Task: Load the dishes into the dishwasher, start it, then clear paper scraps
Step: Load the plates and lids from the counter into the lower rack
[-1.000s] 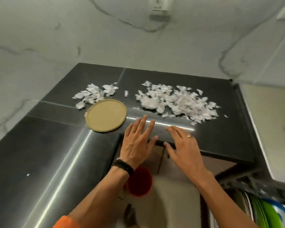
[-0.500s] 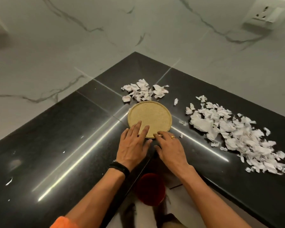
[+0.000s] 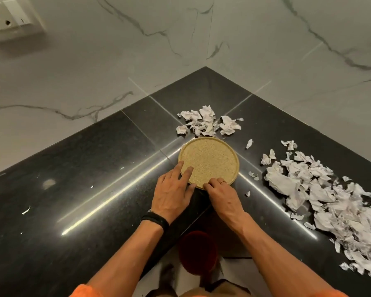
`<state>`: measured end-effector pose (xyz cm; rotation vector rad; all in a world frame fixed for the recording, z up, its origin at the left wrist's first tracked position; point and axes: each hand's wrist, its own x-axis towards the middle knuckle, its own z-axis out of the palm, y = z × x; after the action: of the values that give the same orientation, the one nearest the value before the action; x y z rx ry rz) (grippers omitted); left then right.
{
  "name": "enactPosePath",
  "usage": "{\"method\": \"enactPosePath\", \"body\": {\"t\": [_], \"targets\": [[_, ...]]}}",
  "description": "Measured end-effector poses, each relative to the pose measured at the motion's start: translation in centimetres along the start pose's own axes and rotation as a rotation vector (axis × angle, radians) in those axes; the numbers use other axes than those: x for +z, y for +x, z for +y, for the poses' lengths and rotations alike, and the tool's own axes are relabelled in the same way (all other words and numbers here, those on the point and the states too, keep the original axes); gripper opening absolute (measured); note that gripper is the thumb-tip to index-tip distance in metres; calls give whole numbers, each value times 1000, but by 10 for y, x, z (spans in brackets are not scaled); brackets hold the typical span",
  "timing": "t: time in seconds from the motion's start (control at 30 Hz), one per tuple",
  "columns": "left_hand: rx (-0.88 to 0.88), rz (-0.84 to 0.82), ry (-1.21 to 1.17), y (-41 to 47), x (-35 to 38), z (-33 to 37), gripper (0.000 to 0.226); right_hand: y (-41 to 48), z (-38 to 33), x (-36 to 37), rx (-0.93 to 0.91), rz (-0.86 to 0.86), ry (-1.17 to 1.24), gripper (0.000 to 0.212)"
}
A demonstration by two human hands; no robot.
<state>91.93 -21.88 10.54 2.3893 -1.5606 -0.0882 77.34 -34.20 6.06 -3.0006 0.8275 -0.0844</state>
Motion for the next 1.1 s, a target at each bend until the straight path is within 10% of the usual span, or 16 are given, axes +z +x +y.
{"method": "enactPosePath", "body": {"t": [0.7, 0.9, 1.1], "targets": [[257, 78, -175, 46, -23, 10, 87, -66, 2, -66, 355, 576, 121, 27], [665, 128, -278, 63, -22, 70, 26, -163, -1, -76, 625, 579, 71, 30], [1088, 28, -374, 7, -8, 176, 27, -264, -22, -98, 957, 521, -191, 35]]}}
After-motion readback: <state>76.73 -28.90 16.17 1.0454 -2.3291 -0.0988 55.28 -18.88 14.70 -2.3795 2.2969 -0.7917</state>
